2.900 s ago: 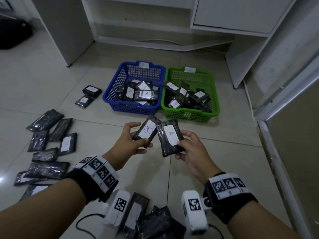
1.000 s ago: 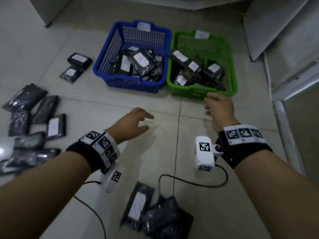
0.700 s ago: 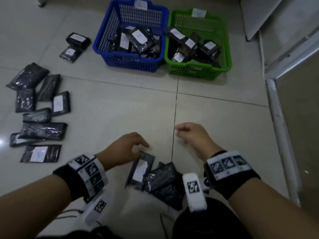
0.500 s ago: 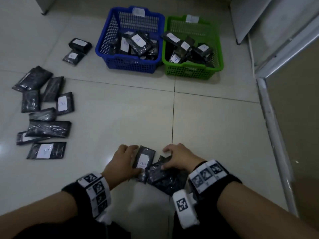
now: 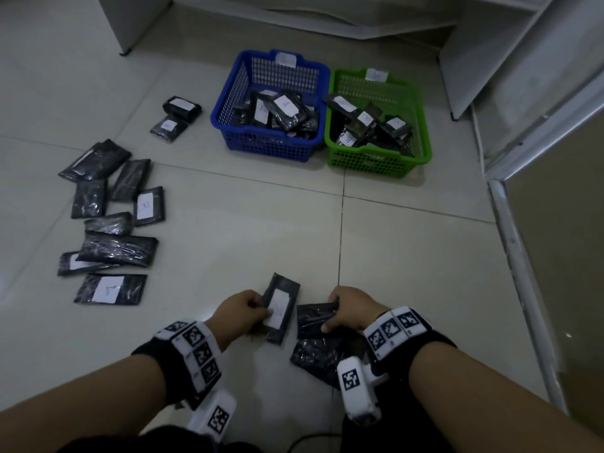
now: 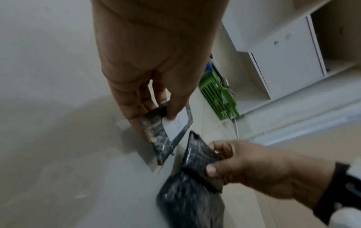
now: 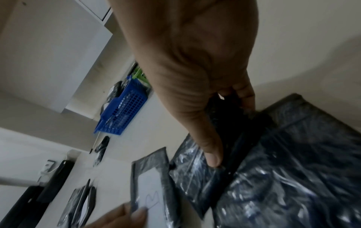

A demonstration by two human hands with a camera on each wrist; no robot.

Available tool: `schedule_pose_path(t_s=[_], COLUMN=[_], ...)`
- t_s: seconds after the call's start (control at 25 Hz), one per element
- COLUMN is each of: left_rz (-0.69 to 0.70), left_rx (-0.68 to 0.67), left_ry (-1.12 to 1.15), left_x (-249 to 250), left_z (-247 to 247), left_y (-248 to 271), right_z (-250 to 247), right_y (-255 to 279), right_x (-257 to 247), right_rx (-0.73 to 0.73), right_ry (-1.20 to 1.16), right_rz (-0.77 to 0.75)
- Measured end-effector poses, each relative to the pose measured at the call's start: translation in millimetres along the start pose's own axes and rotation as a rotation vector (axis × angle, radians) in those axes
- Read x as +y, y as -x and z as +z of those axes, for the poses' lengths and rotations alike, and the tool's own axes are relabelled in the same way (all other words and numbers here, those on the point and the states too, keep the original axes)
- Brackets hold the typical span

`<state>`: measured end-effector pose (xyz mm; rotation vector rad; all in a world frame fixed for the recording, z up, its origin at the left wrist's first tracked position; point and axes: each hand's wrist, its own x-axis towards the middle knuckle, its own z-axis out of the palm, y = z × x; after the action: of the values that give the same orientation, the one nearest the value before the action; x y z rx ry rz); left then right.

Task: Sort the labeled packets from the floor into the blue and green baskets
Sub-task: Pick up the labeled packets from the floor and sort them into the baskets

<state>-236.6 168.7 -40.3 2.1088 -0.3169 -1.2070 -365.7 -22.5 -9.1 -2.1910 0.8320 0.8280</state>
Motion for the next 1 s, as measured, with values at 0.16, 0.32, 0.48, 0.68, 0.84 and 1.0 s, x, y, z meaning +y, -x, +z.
schedule_pose_path(t_s=[0.16,0.32,0.48,0.68,0.84,1.0], left_rz=[-0.083,0.0,0.127,0.256,0.315,0.337], left_rx=[0.007,0.01,-0.003,0.021,0.07,0.111], left_ry=[0.335,0.635,0.766,0.839,0.807,0.825], left_x=[9,40,77,114,131,146], left_z=[-29,-57,-84,-91,-82,-68], left_y=[-2,-10,-23,-31,-38,-43], right_z=[-11,-36,-69,-89,-99,-108], right_y=[-23,-40,-39,-45,-44,-45], right_x=[-11,-39,-60,-58,-45,-31], right_rx=[0.089,0.31,0.458,0.459,0.523,0.57], right_ry=[-0.141,-0.682,-1.018,-1.325,-1.389,-1.512], right_rz=[-0.045,-0.197,-0.351,-0.469,-0.491,-0.471])
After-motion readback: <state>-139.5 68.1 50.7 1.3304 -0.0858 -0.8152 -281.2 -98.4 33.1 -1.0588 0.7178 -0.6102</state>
